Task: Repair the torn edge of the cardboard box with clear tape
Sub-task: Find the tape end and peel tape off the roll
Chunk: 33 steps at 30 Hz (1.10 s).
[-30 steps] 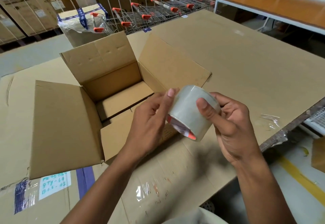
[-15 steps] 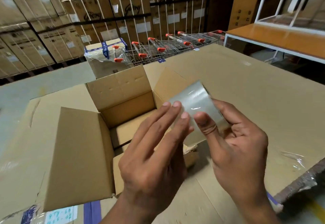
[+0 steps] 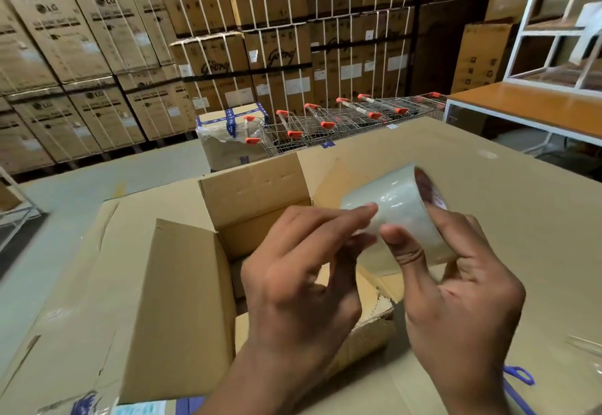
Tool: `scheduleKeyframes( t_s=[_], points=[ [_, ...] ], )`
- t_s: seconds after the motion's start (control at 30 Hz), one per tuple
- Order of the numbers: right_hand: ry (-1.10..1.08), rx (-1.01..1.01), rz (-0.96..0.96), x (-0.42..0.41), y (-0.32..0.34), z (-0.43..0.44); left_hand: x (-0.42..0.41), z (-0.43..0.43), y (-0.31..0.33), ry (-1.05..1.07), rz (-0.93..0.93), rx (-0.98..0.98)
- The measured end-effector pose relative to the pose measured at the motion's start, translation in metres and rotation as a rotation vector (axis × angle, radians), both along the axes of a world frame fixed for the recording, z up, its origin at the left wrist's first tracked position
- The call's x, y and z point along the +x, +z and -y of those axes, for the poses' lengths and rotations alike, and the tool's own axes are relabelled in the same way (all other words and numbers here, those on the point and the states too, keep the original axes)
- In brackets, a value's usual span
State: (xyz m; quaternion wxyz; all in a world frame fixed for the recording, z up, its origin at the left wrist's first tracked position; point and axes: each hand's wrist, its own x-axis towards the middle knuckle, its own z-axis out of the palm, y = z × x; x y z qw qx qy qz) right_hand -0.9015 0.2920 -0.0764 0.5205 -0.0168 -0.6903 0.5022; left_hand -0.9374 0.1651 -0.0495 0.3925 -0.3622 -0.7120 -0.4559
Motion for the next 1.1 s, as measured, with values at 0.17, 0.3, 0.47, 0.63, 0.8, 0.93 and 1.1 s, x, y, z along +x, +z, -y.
scheduleKeyframes(
  t_s=[0.17,0.3,0.47,0.63,0.8,0.93,1.1],
  points=[
    [-0.006,0.059,-0.027,0.000,-0.001,-0.003,-0.008,0.000,0.009,-0.074,0.192,-0.017],
    [0.027,0.032,0.005,-0.002,-0.007,-0.004,-0.011,-0.005,0.007,-0.107,0.208,-0.026],
    [0.211,0.027,0.135,-0.003,-0.011,-0.013,-0.022,-0.007,0.006,0.023,0.122,-0.127],
    [0.242,-0.077,0.140,-0.004,-0.018,-0.020,-0.033,-0.013,-0.009,0.125,0.078,-0.198],
    [0.182,-0.138,0.126,-0.004,-0.024,-0.023,-0.034,-0.020,-0.018,0.006,0.092,-0.162],
    [0.076,-0.045,0.076,-0.002,-0.025,-0.021,-0.029,-0.026,-0.019,-0.102,0.177,-0.090],
    [0.002,-0.024,0.064,0.000,-0.024,-0.021,-0.030,-0.030,-0.015,-0.371,0.422,0.075]
  ],
)
